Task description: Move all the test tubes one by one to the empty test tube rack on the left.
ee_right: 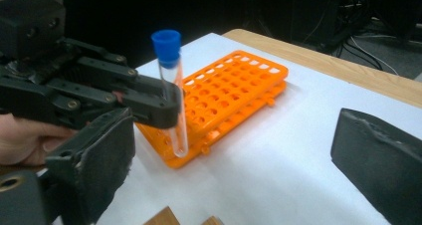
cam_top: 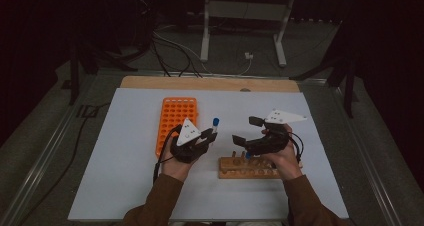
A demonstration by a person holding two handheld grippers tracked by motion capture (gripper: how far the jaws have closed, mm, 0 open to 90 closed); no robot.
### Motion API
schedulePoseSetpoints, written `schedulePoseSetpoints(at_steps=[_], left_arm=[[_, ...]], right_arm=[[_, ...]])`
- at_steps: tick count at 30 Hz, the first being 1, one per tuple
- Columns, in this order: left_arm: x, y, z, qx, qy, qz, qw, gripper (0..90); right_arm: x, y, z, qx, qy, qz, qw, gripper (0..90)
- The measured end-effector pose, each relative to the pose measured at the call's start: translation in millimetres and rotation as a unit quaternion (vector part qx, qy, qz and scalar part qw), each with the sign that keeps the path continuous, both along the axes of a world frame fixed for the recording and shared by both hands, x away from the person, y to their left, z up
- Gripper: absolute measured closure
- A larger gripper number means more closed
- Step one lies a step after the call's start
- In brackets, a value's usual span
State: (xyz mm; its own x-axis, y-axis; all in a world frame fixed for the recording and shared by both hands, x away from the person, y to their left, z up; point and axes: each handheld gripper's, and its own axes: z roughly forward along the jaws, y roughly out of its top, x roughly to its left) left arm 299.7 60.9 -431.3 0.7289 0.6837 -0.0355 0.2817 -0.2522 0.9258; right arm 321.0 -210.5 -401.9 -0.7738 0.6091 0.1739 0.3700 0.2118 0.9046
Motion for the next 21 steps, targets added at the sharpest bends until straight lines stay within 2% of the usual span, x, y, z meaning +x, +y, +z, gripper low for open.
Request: schedulePoseSetpoints(at_steps=[14,21], left_arm=[[-2.8,10.4,3.2,-0.011,-0.001,0.001,0.9999,78.1],[-4.1,22.4,4.6,-0.019,0.001,0.003,0.9998,78.1]], right_arm=[[-2.9,-17.8,-7.4,0.001,0.004,-0.024,0.9997,0.7],[-3.9,-27.2,-10.4,0.000,0.007,-0.034,0.9994,0.7]])
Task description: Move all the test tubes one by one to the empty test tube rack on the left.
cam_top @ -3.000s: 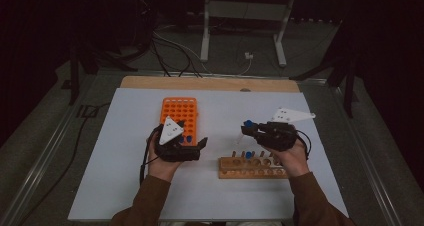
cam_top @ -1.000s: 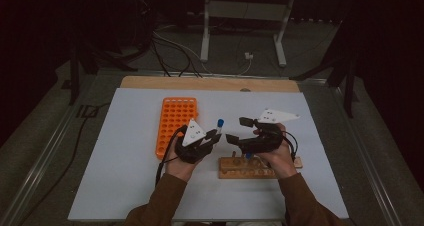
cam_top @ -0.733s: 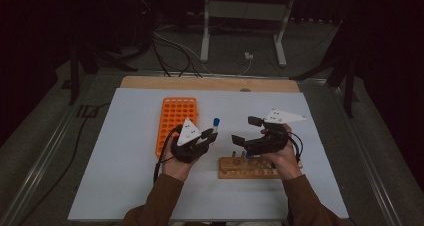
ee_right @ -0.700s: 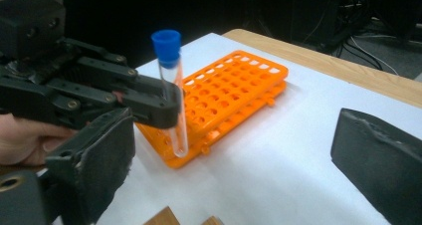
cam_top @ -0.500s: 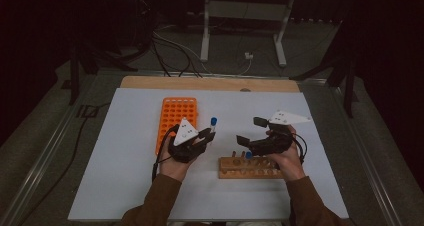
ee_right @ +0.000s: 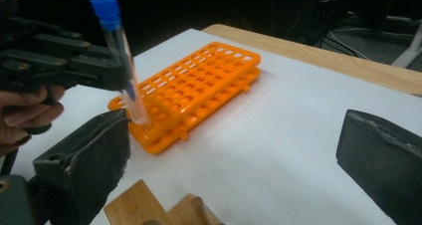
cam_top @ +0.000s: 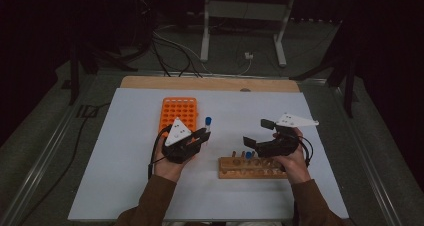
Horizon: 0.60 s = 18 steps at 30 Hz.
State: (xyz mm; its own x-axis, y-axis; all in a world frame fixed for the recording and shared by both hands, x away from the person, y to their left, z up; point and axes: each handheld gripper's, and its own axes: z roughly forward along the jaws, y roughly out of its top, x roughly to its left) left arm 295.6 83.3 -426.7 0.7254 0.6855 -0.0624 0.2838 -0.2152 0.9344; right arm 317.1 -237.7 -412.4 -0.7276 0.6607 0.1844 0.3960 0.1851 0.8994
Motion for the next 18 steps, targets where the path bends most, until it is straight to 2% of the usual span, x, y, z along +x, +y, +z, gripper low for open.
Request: schedulePoseSetpoints(at_steps=[6,18], left_arm=[[-1.8,13.9,0.7,-0.012,0.000,0.000,0.9999,78.0],[-8.2,42.1,4.5,-0.021,-0.009,0.011,0.9997,78.0]], right_arm=[[-1.0,-7.9,-1.7,-0.001,0.001,-0.009,1.0000,0.7],[-5.3,-21.4,-3.6,0.002,0.000,-0.021,0.9998,0.8]])
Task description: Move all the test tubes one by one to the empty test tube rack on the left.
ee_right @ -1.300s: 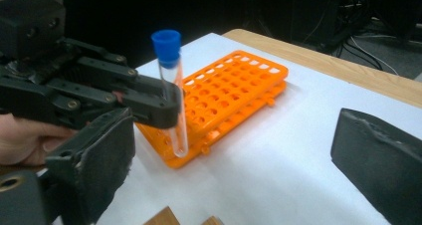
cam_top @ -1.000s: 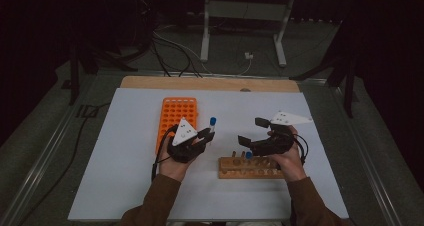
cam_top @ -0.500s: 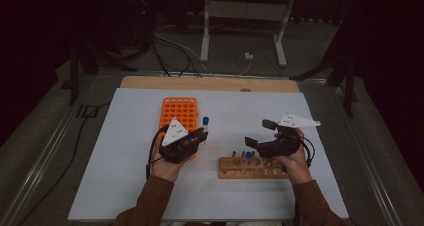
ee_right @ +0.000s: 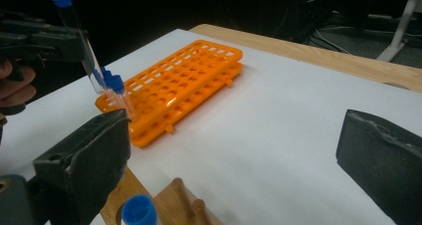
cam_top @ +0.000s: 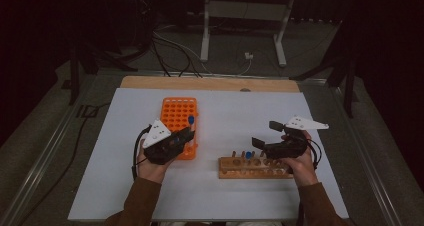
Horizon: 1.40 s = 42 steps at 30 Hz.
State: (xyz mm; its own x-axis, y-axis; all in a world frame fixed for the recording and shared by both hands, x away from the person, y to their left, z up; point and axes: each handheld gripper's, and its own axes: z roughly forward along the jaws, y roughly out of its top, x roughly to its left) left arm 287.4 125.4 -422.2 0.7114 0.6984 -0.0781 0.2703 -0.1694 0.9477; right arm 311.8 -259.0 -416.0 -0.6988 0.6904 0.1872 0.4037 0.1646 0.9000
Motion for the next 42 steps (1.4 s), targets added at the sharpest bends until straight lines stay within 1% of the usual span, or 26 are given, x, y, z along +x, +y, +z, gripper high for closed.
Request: schedulePoseSetpoints(at_steps=[4,7,15,20,27,36,42], left_arm=[[-2.6,9.4,-1.2,-0.002,-0.002,0.007,1.0000,77.9],[-4.2,16.4,-3.0,-0.007,0.000,0.013,0.9999,77.9],[-5.2,31.2,-5.7,-0.010,0.001,0.034,0.9994,78.0],[-5.5,36.6,-7.4,-0.003,-0.001,0.043,0.9991,77.9],[-5.9,42.4,-10.0,0.000,0.001,0.051,0.9987,78.0],[-2.9,48.0,-21.3,0.012,0.007,0.066,0.9977,77.9],[-0.2,50.1,-30.0,0.020,0.014,0.070,0.9973,77.9]], right_arm=[[-1.1,-3.8,-0.7,-0.001,0.002,-0.004,1.0000,0.8],[-2.0,-6.1,-1.1,-0.001,0.002,-0.005,1.0000,0.8],[-3.4,-9.8,-1.0,0.000,0.000,-0.009,1.0000,0.8],[-4.3,-12.1,-1.1,0.001,0.000,-0.011,0.9999,0.8],[-5.6,-16.6,-1.0,0.003,0.000,-0.014,0.9999,0.8],[-6.2,-19.4,-1.5,0.004,0.000,-0.016,0.9999,0.8],[-6.4,-20.0,-2.0,0.004,0.001,-0.016,0.9999,0.8]])
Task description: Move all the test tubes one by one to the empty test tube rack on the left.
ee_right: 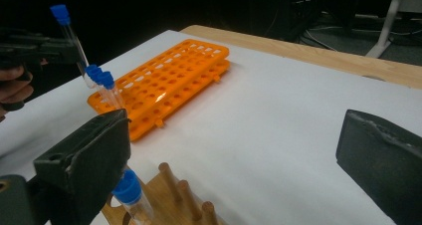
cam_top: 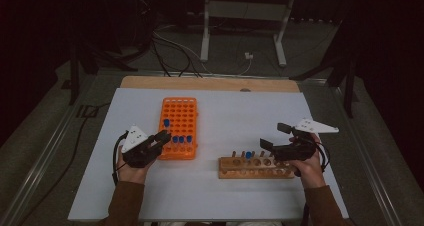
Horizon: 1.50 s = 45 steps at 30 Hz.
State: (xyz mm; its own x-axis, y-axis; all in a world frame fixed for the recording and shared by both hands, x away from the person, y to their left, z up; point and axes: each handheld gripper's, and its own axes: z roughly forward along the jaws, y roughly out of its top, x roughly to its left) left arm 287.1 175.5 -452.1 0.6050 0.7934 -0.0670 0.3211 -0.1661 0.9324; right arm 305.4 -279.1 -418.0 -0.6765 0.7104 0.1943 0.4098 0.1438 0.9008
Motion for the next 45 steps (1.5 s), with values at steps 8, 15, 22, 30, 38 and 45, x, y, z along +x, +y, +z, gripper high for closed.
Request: schedulePoseSetpoints(at_steps=[8,15,22,30,38,45], left_arm=[[3.2,0.7,-10.9,0.008,0.014,0.003,0.9999,77.9],[4.0,1.1,-17.4,0.017,0.030,0.001,0.9994,77.9],[0.0,5.4,-17.1,0.018,0.033,0.005,0.9993,77.8],[2.4,-4.6,-26.0,0.077,0.059,0.004,0.9952,77.7],[5.4,-7.5,-30.6,0.097,0.077,0.001,0.9923,77.7],[7.5,-9.6,-35.0,0.118,0.091,0.002,0.9888,77.8]], right_arm=[[0.0,0.5,-1.1,0.000,0.000,0.002,1.0000,0.8],[-0.5,1.2,-1.3,0.001,0.000,0.005,1.0000,0.8],[-1.3,-0.1,-1.5,0.002,0.000,0.005,1.0000,0.8],[-1.4,0.7,-1.6,0.002,0.000,0.007,1.0000,0.8],[-1.6,0.7,-2.1,0.002,0.000,0.010,1.0000,0.8],[-1.8,2.3,-2.8,0.000,0.000,0.013,0.9999,0.8]])
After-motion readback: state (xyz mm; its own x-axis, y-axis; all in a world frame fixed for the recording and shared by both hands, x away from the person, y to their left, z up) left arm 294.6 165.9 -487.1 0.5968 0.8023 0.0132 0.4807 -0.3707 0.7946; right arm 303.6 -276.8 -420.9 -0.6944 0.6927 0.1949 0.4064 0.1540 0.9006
